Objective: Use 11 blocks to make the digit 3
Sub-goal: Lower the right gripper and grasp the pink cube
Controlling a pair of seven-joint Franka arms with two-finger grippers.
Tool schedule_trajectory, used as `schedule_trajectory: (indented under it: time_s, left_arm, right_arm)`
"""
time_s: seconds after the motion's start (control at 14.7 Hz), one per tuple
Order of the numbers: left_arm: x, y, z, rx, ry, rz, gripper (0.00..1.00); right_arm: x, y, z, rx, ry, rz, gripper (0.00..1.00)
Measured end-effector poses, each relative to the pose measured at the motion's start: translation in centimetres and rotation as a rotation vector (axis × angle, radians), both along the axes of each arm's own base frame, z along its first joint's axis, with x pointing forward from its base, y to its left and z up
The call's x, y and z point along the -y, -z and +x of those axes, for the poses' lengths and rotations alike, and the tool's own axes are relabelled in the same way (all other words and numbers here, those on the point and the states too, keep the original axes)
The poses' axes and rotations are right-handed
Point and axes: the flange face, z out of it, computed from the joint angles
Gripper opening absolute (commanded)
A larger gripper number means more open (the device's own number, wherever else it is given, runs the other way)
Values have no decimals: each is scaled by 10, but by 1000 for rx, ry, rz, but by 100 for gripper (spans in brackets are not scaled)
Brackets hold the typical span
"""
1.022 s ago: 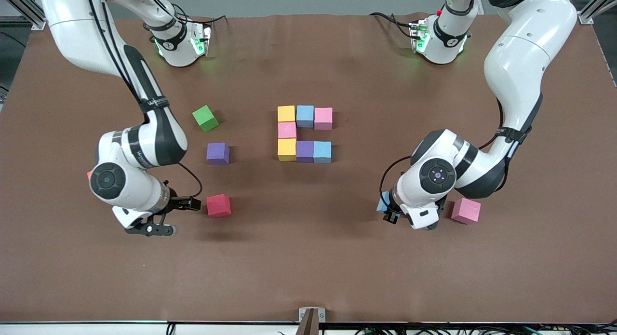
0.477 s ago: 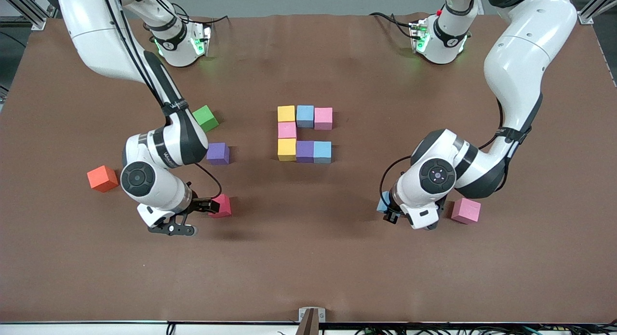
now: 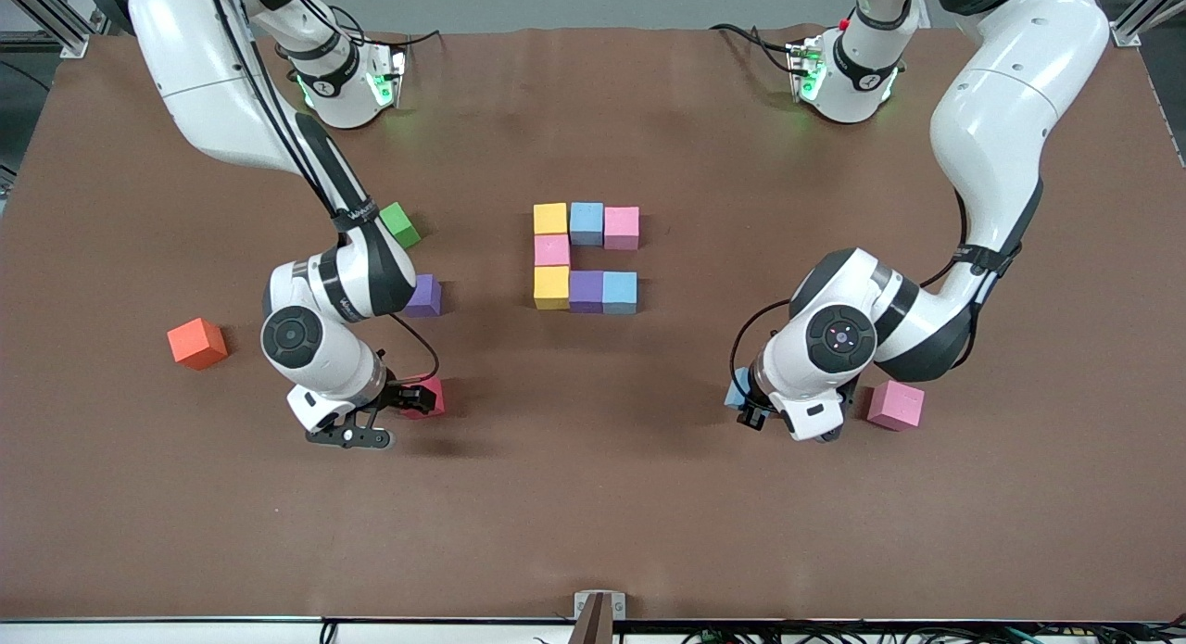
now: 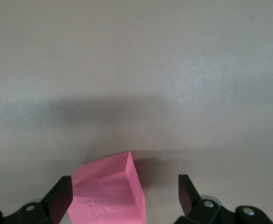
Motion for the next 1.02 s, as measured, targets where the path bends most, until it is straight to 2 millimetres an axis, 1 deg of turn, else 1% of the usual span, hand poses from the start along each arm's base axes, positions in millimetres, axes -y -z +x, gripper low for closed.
schedule_trajectory:
  time_s: [0.27,0.68,0.82,1.02]
  left_arm:
    - [0,0,0,0,0,0,31]
    - [-1,0,0,0,-1,1,31]
    - [-1,0,0,0,-1,1,31]
    - [-1,1,0,-1,-1,1,31]
  right_arm:
    - [-4,0,-1,0,34,3,100]
    - [-31,0,-10,-4,42,5,100]
    - [-32,2,-11,-7,41,4,100]
    - [-26,3,-10,-7,42,-2,100]
